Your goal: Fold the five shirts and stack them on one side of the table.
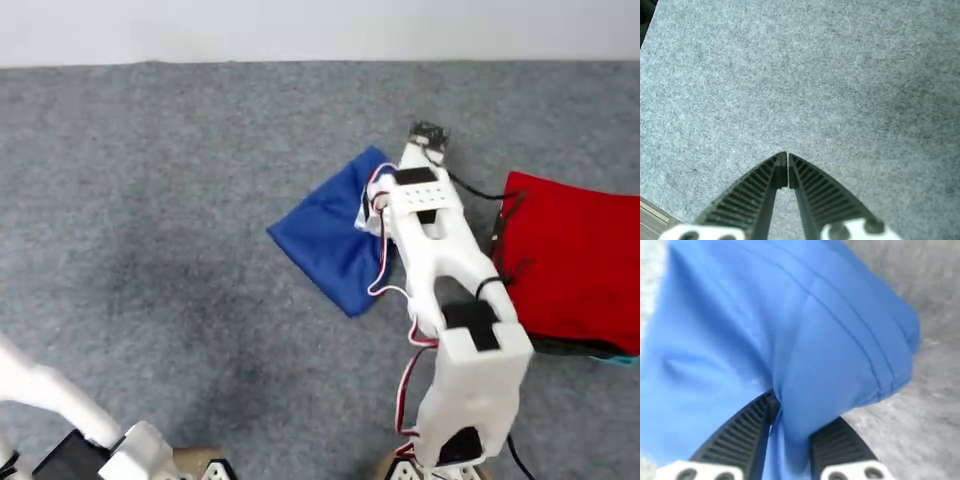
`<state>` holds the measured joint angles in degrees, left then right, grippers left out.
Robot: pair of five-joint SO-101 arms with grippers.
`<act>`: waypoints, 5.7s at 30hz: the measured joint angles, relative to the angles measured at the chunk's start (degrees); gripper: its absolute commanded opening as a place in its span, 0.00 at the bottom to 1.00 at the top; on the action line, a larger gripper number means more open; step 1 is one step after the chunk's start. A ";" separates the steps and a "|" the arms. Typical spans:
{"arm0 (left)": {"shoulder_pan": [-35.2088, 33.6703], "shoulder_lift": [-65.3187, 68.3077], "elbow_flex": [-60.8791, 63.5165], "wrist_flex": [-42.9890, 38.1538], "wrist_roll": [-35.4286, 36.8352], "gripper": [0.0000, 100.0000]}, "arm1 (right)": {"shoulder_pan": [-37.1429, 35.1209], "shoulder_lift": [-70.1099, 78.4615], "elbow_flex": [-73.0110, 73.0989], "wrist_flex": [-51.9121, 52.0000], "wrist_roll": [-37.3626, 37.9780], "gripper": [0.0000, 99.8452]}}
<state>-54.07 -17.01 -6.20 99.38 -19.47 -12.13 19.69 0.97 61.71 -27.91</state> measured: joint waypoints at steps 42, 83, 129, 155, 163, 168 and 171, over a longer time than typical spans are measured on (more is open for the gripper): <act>0.00 0.00 0.00 0.00 0.00 0.01 | 33.67 -34.29 0.00 15.03 58.37 0.01; 0.00 0.00 0.00 0.00 0.00 0.01 | 36.04 -39.03 0.00 16.62 61.19 0.01; 0.00 0.00 0.00 0.00 0.00 0.01 | 25.67 -13.36 2.73 21.71 61.63 0.01; 0.00 0.00 0.18 0.00 0.00 0.01 | 32.18 -1.58 2.46 -17.14 61.63 0.02; 0.00 0.00 2.64 0.00 0.00 0.01 | 30.86 -4.48 2.55 -14.33 61.63 0.01; 0.00 0.00 2.64 0.00 0.00 0.01 | 30.24 -13.63 2.55 -6.95 61.63 0.01; 0.00 0.00 2.64 0.00 0.00 0.01 | 28.84 -18.99 2.55 -1.32 61.63 0.01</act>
<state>-54.07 -17.01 -3.56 99.38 -19.47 16.70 0.70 3.52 60.40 33.71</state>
